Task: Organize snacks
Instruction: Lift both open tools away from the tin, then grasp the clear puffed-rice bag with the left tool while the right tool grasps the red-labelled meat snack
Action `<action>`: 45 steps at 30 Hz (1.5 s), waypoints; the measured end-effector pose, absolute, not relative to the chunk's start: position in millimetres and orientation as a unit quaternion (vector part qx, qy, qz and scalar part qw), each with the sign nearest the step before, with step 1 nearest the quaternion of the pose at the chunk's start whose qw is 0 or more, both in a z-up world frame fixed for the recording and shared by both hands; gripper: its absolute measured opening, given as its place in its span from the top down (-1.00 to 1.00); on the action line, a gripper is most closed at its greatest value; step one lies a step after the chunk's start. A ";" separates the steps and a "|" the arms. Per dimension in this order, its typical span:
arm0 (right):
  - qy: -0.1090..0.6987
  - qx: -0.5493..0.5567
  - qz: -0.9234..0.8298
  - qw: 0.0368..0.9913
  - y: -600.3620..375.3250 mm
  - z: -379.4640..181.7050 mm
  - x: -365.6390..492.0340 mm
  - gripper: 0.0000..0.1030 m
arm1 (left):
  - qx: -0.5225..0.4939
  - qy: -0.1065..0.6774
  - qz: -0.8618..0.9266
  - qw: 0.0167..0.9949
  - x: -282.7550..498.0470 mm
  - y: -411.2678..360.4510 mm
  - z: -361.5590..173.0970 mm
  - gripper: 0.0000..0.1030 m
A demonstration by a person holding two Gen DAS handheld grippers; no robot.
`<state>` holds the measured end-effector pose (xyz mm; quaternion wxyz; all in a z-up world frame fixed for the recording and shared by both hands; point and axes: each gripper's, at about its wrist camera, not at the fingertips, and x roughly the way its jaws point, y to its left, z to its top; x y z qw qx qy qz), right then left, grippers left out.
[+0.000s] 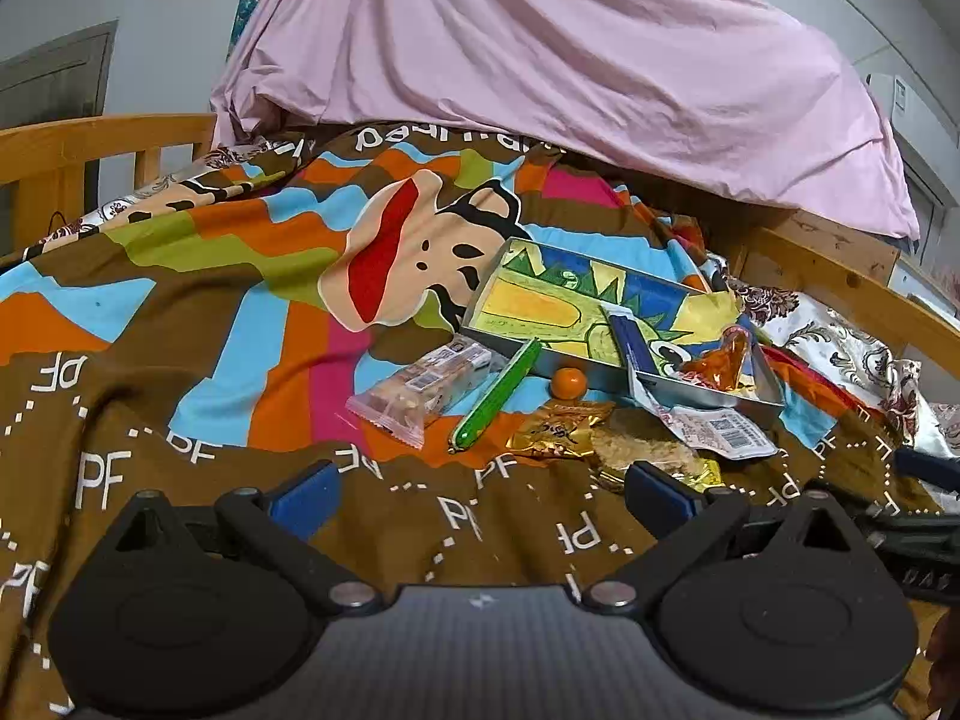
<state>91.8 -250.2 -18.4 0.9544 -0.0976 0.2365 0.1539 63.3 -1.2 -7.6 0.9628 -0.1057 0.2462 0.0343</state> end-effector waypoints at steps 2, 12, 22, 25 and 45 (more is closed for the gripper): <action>0.269 -0.104 0.166 0.943 -244.6 -27.4 99.3 -0.99 | -0.106 0.246 0.033 0.963 64.2 0.5 -8.9 -0.99; 0.323 -0.101 0.170 0.925 -239.6 -40.9 112.0 -0.99 | -0.070 0.265 0.009 0.962 76.4 -10.2 -16.8 -0.99; 0.336 -0.168 0.252 0.892 -248.7 -43.3 141.8 -0.99 | -0.071 0.291 -0.040 0.953 101.8 -17.9 -20.7 -0.99; 0.353 -0.108 0.258 0.893 -257.5 -49.2 154.7 -0.99 | -0.079 0.297 -0.055 0.950 113.8 -22.0 -23.2 -0.99; 0.360 -0.095 0.275 0.887 -250.3 -55.4 164.6 -0.67 | -0.179 0.365 -0.178 0.896 218.9 -54.6 -61.2 -0.99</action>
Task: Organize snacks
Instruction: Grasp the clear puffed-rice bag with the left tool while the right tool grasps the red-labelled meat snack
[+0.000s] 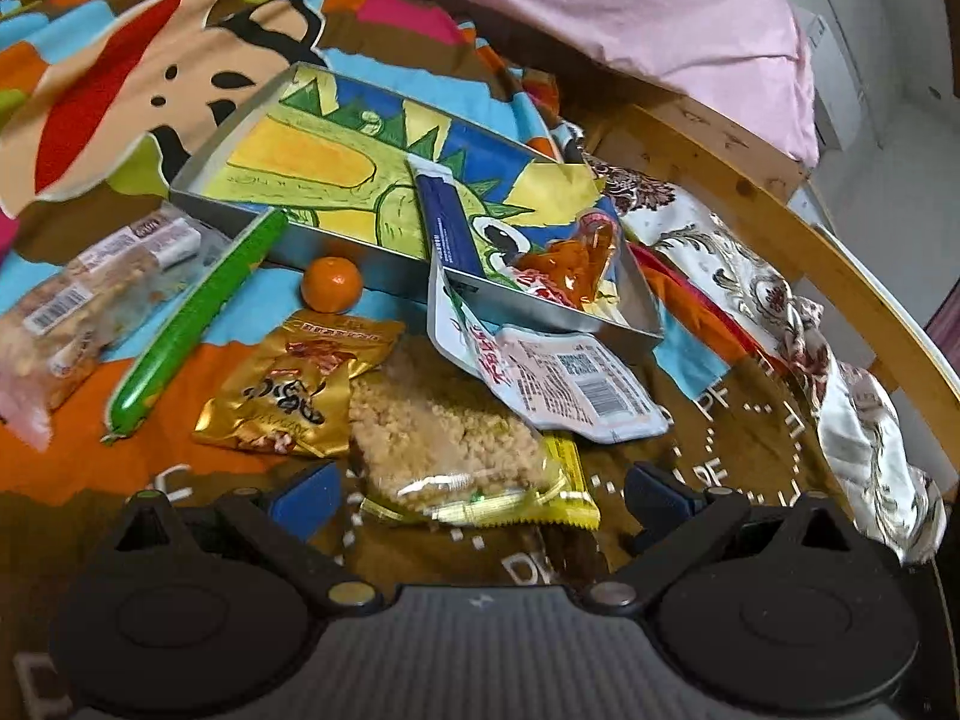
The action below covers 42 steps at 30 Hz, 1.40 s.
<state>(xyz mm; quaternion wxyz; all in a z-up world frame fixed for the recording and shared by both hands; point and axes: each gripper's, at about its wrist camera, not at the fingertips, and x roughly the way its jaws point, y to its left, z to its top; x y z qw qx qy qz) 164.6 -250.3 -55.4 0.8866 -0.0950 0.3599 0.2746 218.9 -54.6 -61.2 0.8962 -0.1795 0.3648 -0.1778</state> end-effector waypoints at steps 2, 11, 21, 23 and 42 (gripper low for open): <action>0.359 -0.095 0.266 0.889 -252.1 -56.7 167.3 -0.59 | -0.188 0.371 -0.166 0.894 226.7 -55.3 -63.1 -0.99; 0.359 -0.094 0.263 0.891 -248.9 -64.3 171.4 -0.55 | -0.179 0.388 -0.133 0.894 248.3 -62.9 -67.9 -0.99; 0.366 -0.154 0.250 0.883 -239.6 -61.7 165.9 -0.17 | -0.132 0.378 -0.117 0.909 233.6 -72.8 -64.8 -0.62; 0.367 -0.157 0.254 0.881 -239.5 -61.1 164.7 -0.09 | -0.136 0.376 -0.116 0.909 229.1 -71.6 -65.1 -0.59; 0.388 -0.117 0.257 0.877 -252.5 -56.1 156.7 -0.41 | -0.145 0.393 -0.098 0.903 178.2 -58.9 -57.5 -0.71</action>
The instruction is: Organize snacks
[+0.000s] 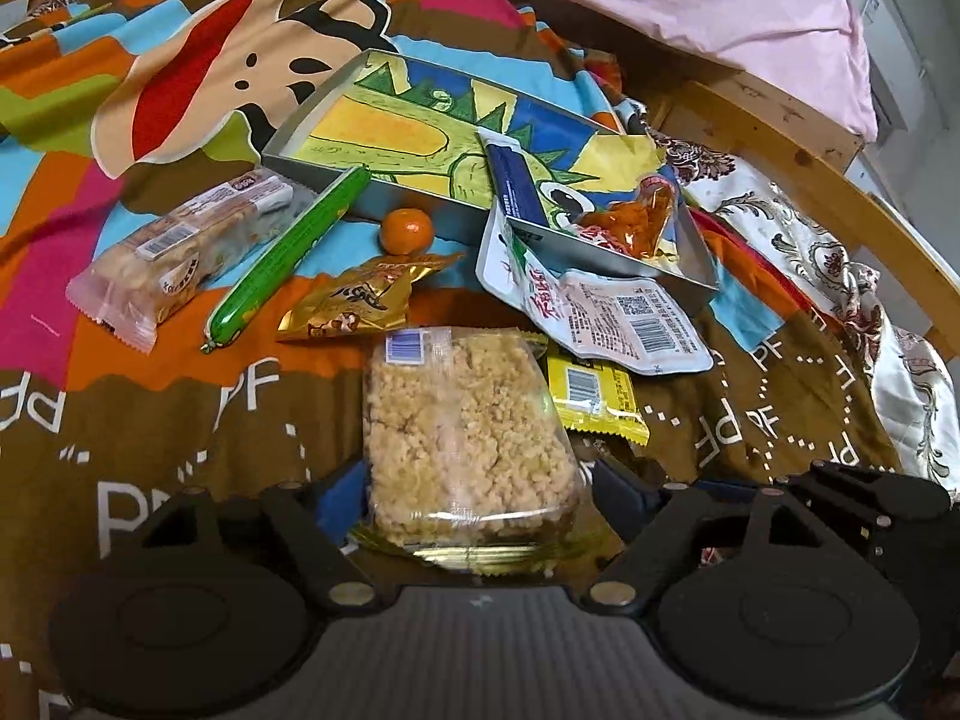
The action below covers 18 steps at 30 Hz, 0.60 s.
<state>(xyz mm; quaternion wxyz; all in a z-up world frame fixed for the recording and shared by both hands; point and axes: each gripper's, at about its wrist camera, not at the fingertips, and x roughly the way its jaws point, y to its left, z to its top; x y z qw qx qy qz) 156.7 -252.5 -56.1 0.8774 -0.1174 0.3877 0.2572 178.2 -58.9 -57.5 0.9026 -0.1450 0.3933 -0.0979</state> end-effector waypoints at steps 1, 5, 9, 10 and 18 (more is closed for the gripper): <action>0.387 -0.113 0.258 0.878 -253.1 -56.8 157.4 -0.42 | -0.147 0.392 -0.100 0.903 178.6 -59.0 -57.9 -0.76; 0.390 -0.077 0.264 0.879 -256.7 -63.9 161.5 -0.58 | -0.143 0.389 -0.086 0.906 183.4 -61.2 -64.6 -0.77; 0.382 -0.105 0.259 0.881 -250.1 -64.5 157.6 -0.49 | -0.126 0.383 -0.074 0.912 181.8 -68.7 -67.7 -0.73; 0.382 -0.108 0.256 0.881 -249.9 -63.5 156.9 -0.46 | -0.117 0.383 -0.070 0.914 181.3 -70.8 -67.1 -0.66; 0.393 -0.074 0.237 0.885 -266.8 -52.8 153.1 0.01 | -0.120 0.385 -0.071 0.912 164.8 -64.2 -61.4 -0.48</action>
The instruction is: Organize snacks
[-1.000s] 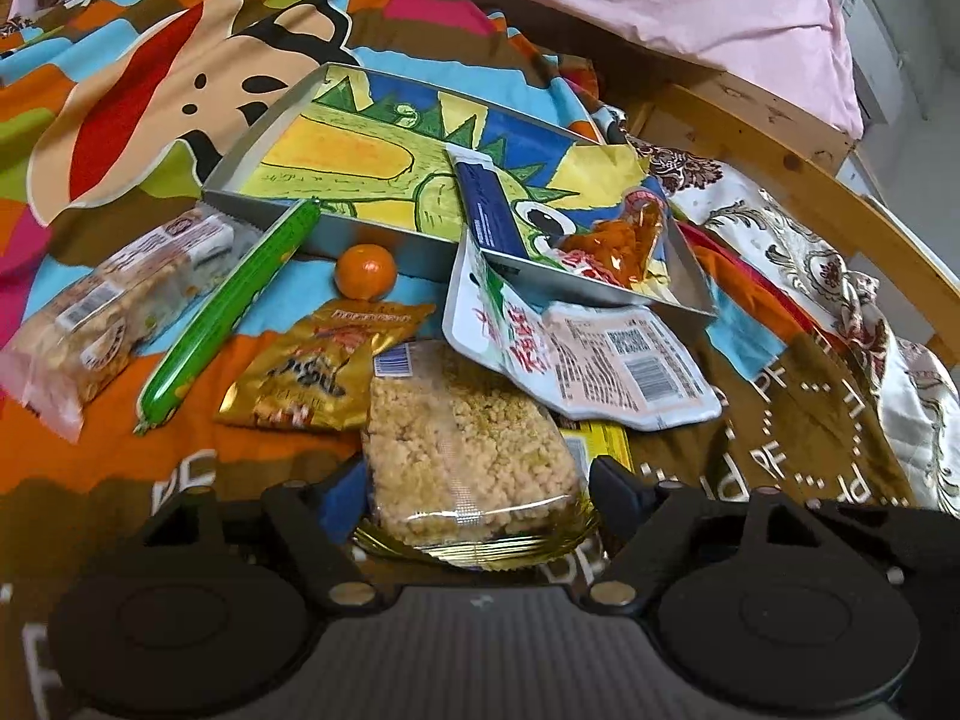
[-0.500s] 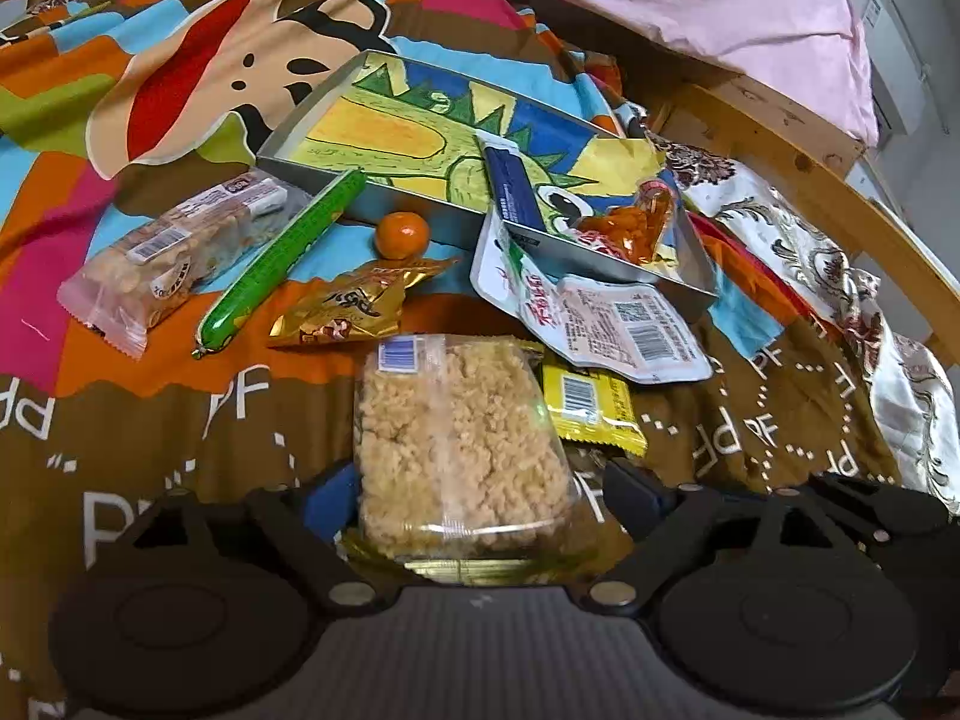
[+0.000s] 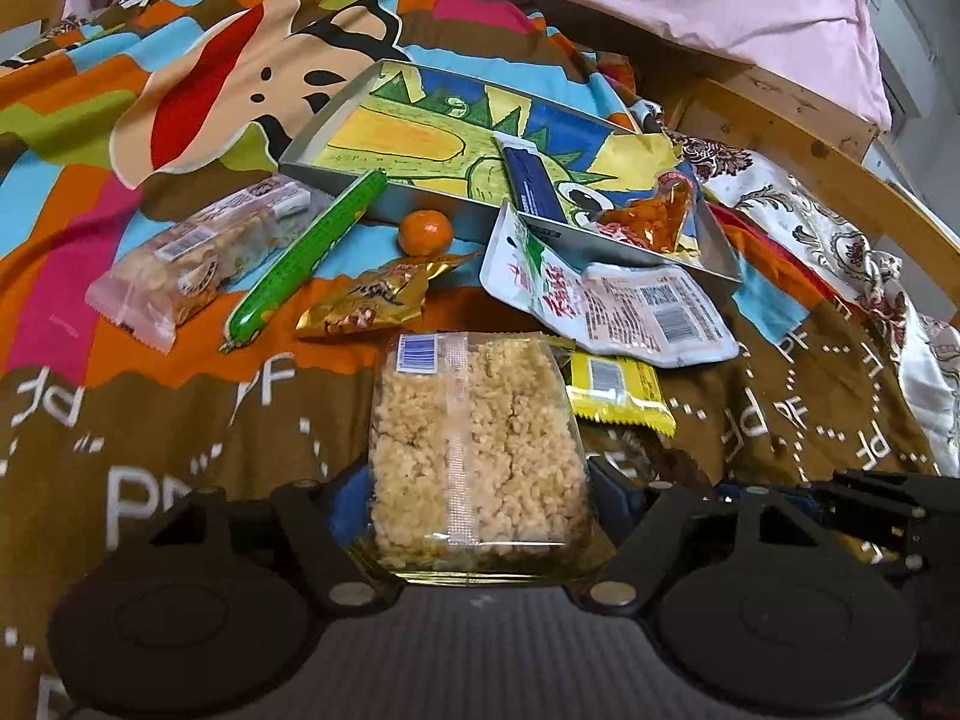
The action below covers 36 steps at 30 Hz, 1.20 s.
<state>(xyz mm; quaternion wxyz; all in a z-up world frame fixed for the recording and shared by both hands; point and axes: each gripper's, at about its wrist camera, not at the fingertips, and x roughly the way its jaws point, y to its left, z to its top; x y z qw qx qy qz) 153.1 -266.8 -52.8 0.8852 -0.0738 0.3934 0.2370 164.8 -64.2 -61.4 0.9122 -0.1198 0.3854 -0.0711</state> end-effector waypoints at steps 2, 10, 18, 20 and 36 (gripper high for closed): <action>0.384 -0.079 0.235 0.889 -266.8 -49.8 148.5 0.01 | -0.113 0.387 -0.071 0.912 155.9 -65.1 -59.6 -0.48; 0.370 -0.124 0.238 0.889 -255.1 -62.5 149.1 0.01 | -0.110 0.397 -0.075 0.908 149.1 -67.0 -61.3 -0.52; 0.283 -0.275 0.204 0.896 -240.4 -56.5 115.3 0.03 | -0.111 0.395 -0.076 0.909 134.4 -67.2 -56.7 -0.46; 0.261 -0.310 0.198 0.892 -237.2 -58.2 107.7 0.03 | -0.123 0.390 -0.075 0.909 127.8 -66.7 -53.1 -0.46; 0.163 -0.411 0.160 0.883 -231.3 -55.7 80.6 0.03 | -0.169 0.347 -0.052 0.921 108.7 -64.3 -21.6 -0.46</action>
